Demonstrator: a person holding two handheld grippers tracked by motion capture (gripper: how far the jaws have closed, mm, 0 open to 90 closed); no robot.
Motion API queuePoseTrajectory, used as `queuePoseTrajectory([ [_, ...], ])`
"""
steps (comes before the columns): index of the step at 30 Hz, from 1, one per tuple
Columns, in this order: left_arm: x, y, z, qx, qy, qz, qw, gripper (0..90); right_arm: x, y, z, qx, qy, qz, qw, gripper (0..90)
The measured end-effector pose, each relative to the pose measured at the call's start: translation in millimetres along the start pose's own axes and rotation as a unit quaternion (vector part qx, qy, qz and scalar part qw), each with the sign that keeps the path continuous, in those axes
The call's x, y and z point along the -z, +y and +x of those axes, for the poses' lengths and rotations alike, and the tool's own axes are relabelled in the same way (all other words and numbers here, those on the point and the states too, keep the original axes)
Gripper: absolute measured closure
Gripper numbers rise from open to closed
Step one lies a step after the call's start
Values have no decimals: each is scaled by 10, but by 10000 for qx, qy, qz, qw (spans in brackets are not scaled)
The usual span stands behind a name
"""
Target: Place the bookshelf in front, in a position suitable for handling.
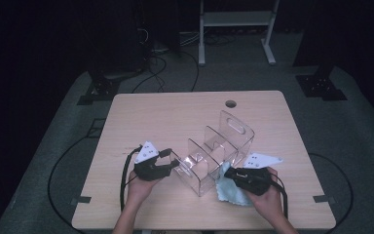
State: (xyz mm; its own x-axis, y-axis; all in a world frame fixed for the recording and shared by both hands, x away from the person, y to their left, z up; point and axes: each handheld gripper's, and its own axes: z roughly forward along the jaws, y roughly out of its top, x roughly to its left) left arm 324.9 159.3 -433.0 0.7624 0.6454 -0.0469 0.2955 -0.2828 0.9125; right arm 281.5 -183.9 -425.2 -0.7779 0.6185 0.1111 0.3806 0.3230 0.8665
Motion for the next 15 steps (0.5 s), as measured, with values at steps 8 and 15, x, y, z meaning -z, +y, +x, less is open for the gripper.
queuePoseTrajectory([
  [8,-7,0,-10,5,0,-5,10000,465,29,-35,-101,-228,-180,-85,9995,836],
  [15,-1,-2,-4,-13,8,-6,10000,465,5,-25,-50,-59,-162,-34,9998,837],
])
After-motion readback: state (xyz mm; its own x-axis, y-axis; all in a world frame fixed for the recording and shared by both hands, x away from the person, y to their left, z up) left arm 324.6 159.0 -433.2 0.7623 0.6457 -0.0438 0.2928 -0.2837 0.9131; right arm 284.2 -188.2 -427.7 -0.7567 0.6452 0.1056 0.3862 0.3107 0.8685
